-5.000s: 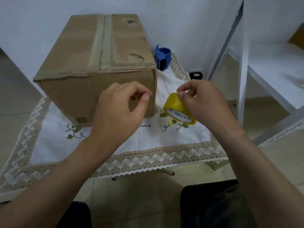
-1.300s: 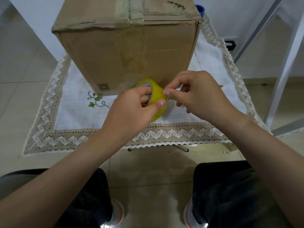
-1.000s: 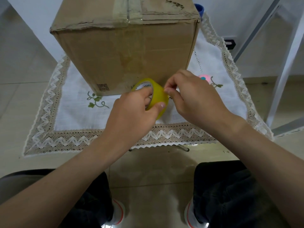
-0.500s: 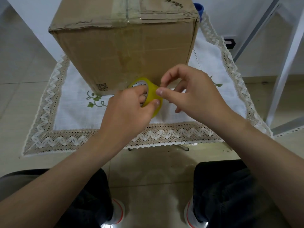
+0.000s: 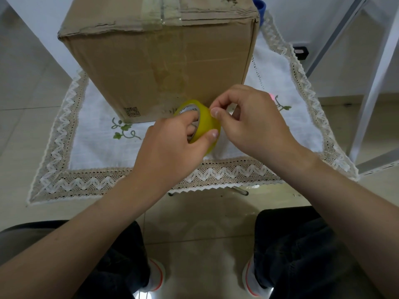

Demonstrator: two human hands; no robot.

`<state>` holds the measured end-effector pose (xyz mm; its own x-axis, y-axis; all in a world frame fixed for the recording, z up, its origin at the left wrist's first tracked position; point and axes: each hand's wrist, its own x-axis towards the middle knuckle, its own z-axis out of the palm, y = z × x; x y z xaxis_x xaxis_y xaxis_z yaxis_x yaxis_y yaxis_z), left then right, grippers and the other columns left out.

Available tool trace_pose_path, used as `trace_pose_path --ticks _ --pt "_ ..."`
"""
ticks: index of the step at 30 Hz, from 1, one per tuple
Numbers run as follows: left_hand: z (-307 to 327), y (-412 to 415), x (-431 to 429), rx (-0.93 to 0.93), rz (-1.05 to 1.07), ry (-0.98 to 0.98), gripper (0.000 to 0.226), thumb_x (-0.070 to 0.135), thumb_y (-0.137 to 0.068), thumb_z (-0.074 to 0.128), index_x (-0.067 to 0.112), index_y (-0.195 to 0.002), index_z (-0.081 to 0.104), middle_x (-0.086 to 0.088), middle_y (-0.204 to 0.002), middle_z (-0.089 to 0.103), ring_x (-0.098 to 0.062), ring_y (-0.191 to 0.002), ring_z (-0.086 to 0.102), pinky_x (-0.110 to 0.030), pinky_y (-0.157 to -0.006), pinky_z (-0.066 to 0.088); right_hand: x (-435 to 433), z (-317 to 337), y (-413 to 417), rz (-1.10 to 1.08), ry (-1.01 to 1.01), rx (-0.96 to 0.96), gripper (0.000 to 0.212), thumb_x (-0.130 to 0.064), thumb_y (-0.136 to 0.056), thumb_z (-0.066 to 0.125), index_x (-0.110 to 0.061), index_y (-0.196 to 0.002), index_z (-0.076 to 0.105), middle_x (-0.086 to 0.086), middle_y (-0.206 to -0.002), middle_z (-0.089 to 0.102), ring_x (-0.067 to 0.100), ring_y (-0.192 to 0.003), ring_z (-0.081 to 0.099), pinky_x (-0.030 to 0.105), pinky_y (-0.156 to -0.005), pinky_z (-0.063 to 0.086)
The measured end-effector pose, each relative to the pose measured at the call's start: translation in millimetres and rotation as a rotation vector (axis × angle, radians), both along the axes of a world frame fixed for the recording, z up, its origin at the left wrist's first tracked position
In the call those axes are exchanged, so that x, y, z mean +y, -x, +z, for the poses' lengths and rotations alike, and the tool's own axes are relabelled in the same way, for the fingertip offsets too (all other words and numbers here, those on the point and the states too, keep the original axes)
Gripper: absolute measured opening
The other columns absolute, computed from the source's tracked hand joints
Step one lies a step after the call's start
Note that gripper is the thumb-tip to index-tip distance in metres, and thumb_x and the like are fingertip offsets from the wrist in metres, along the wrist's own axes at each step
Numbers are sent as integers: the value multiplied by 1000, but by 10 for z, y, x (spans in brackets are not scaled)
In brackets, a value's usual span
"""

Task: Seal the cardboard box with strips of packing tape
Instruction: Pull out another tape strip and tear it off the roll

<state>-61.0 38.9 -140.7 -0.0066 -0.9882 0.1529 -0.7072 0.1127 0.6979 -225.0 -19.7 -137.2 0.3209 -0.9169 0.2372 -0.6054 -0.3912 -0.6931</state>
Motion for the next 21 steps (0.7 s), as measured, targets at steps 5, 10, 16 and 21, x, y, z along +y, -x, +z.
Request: trace_pose_path --ticks 5,10,16,21 --pt "-8 23 -3 -58 -4 16 28 37 -94 66 10 -87 62 -9 -55 52 -30 -54 51 -45 -57 45 -1 0 4 -7 50 93 16 -18 -100 58 -21 -97 74 -13 -94 62 -7 -67 48 28 -73 44" --pt "-11 14 -10 -21 16 -6 36 45 -91 59 10 -94 66 -11 -64 67 -34 -65 66 -50 -64 54 -11 28 7 21 -66 -25 7 -22 -97 68 -22 -92 73 -13 -91 64 -12 -65 56 6 -61 39" --pt "-15 26 0 -29 38 -1 37 50 -88 57 14 -93 66 -13 -63 65 -35 -63 63 -53 -62 52 -37 -9 4 -18 -82 -25 11 -19 -97 69 -28 -91 73 -15 -90 64 -10 -68 57 8 -66 39" --pt "-18 34 5 -84 52 -4 44 54 -91 52 13 -82 65 -10 -62 66 -31 -60 61 -51 -61 53 33 -2 -37 -53 52 78 7 -26 -98 66 -28 -94 71 -17 -93 59 -1 -70 55 32 -72 51"
